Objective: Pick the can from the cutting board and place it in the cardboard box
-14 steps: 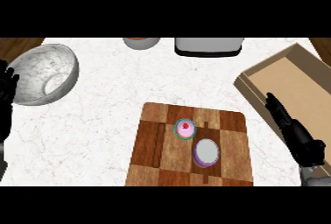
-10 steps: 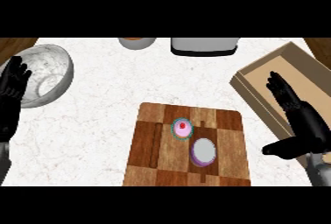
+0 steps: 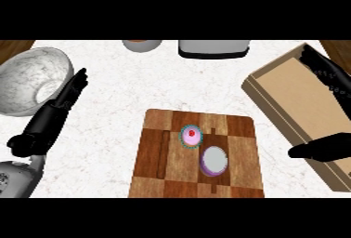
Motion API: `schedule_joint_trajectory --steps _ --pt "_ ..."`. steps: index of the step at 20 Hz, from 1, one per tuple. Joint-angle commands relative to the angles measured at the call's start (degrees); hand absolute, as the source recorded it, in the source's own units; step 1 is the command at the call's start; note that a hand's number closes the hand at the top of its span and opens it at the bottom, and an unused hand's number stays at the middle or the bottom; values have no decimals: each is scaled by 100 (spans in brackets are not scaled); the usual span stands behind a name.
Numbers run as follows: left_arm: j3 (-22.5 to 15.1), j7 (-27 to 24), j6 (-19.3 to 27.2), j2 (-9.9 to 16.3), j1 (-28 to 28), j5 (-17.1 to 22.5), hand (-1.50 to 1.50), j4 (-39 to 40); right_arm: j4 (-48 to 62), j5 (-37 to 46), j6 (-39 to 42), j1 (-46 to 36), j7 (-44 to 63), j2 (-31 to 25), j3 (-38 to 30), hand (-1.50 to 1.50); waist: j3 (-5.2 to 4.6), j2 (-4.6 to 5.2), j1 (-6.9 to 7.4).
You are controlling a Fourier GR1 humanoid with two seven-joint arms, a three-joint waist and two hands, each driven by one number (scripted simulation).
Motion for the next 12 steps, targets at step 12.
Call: schedule_joint_trajectory --steps 12 --pt "167 -392 -482 -107 65 -72 0 374 -1678 2276 1222 -183 583 -1270 1369 -150 -15 -17 40"
